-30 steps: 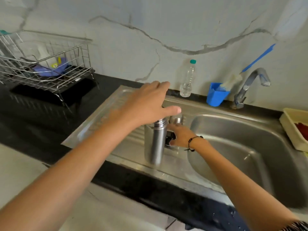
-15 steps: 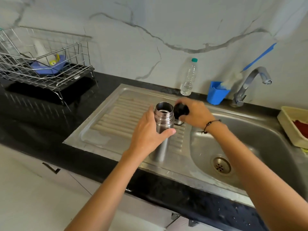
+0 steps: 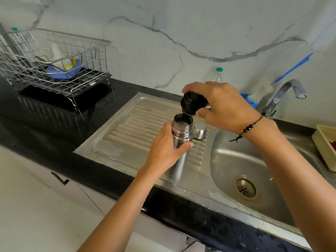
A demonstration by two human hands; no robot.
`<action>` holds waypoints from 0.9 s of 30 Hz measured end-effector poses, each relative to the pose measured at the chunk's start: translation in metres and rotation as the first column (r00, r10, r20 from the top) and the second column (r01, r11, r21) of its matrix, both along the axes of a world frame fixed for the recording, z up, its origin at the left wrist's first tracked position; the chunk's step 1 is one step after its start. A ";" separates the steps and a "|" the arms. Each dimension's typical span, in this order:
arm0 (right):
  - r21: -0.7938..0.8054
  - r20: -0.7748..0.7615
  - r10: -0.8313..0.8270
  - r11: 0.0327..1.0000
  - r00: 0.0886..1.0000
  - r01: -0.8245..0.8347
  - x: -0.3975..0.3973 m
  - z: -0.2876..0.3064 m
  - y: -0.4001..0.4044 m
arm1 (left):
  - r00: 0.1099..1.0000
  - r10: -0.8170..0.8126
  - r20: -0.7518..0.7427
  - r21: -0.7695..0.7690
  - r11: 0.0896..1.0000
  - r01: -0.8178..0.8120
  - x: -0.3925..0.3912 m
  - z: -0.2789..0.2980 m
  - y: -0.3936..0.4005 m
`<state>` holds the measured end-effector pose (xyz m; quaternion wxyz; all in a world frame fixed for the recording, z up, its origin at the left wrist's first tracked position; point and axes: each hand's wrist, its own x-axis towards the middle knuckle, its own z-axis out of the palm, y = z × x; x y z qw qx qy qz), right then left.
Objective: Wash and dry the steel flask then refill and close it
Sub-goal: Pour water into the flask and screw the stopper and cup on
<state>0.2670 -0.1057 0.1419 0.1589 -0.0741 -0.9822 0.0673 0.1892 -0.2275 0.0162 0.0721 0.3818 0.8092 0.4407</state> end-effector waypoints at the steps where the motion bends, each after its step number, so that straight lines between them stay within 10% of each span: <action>1: -0.007 0.027 0.018 1.000 0.999 -0.018 0.000 0.001 -0.002 | 1.000 0.000 0.006 0.008 1.000 0.000 0.000 -0.001 0.000; 22: 0.273 0.314 -0.037 0.960 0.949 -0.053 -0.027 -0.013 -0.010 | 0.999 -0.020 0.048 0.150 0.989 0.013 -0.005 -0.020 0.003; 27: 0.145 0.464 0.162 0.956 0.871 -0.255 -0.027 -0.008 0.003 | 0.993 -0.042 0.111 0.186 0.982 0.020 -0.005 -0.020 0.003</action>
